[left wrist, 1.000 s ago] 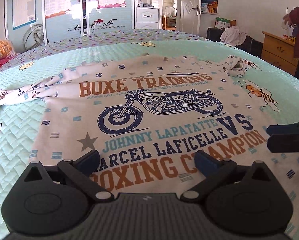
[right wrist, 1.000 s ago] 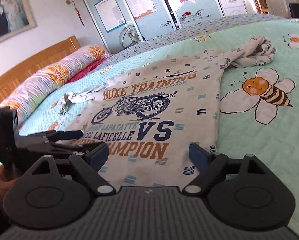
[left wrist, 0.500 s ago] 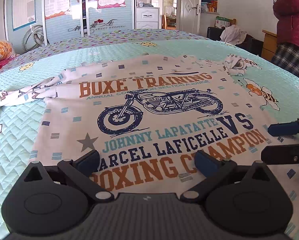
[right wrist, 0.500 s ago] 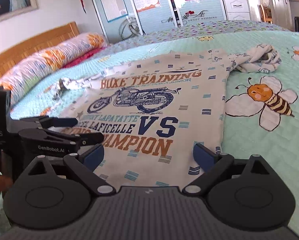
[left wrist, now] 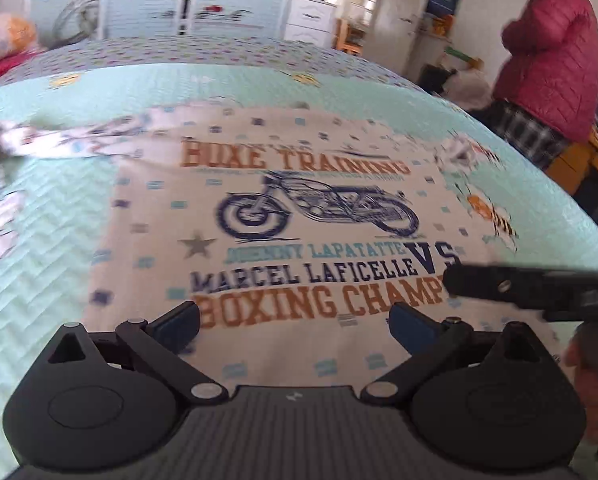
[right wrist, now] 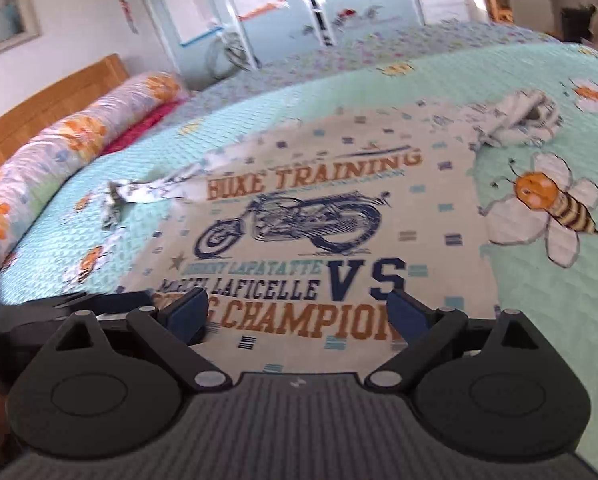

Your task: Fold clothes

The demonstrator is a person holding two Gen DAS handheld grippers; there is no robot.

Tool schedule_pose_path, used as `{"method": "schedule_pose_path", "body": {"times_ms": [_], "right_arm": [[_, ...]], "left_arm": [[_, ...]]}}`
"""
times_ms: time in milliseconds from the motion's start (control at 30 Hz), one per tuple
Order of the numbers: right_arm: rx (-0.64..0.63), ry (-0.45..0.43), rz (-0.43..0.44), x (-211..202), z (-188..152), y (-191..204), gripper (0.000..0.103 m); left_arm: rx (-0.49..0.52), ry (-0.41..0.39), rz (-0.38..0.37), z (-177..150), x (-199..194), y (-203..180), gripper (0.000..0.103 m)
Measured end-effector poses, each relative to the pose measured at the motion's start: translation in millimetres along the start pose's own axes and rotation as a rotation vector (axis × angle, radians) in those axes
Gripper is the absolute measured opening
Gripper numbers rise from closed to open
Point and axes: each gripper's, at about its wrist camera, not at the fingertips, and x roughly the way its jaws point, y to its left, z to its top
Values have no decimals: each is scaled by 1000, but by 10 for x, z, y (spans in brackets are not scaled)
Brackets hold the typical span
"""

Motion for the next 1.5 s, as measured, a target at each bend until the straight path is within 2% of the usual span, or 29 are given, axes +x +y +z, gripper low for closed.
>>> {"method": "schedule_pose_path", "body": {"times_ms": [33, 100, 233, 300, 433, 567, 600, 667, 733, 967, 1000, 1067, 1167, 1233, 1267, 1333, 1367, 1433, 1467, 1500], "right_arm": [[16, 30, -16, 19, -13, -13, 95], [41, 30, -8, -64, -80, -50, 95], [95, -29, 22, -404, -239, -134, 95], [134, -34, 31, -576, -347, -256, 95], [227, -39, 55, -872, -543, -557, 95], [333, -41, 86, -978, -625, -840, 92], [352, -37, 97, -973, -629, -883, 89], [377, -17, 98, -944, -641, -939, 73], [392, 0, 98, -915, -654, -979, 65], [464, 10, 187, -854, -680, -1119, 64], [473, 11, 199, -838, -679, -1131, 64], [494, 12, 223, -804, -678, -1149, 64], [517, 13, 254, -759, -671, -1153, 64], [520, 14, 264, -742, -668, -1148, 64], [521, 13, 268, -739, -669, -1146, 64], [521, 14, 274, -746, -671, -1142, 64], [521, 14, 276, -750, -672, -1140, 64], [519, 17, 284, -756, -675, -1133, 64], [520, 19, 290, -754, -678, -1127, 64], [520, 21, 294, -746, -683, -1121, 64]], "left_arm": [[-32, -13, 18, -10, -114, 33, 103], [-81, -19, 63, -45, -298, 97, 103], [-139, 87, 193, -221, -479, 196, 103], [-178, 130, 219, -353, -549, 263, 103], [-294, 106, 167, -524, -747, 507, 103], [-351, 127, 173, -394, -739, 640, 103], [-355, 142, 174, -358, -715, 660, 103], [-373, 175, 166, -316, -662, 711, 103], [-395, 186, 154, -307, -631, 770, 103], [-388, 264, 120, -220, -523, 846, 103], [-387, 277, 107, -204, -509, 849, 103], [-419, 281, 25, -180, -506, 873, 102], [-516, 265, -146, -193, -499, 937, 91], [-559, 260, -187, -234, -474, 969, 82], [-568, 259, -184, -263, -462, 992, 78], [-596, 247, -180, -314, -484, 1063, 58], [-612, 244, -184, -335, -507, 1103, 52], [-640, 250, -199, -383, -542, 1184, 17], [-656, 252, -210, -410, -553, 1223, 12], [-668, 254, -226, -437, -550, 1248, 12]]}}
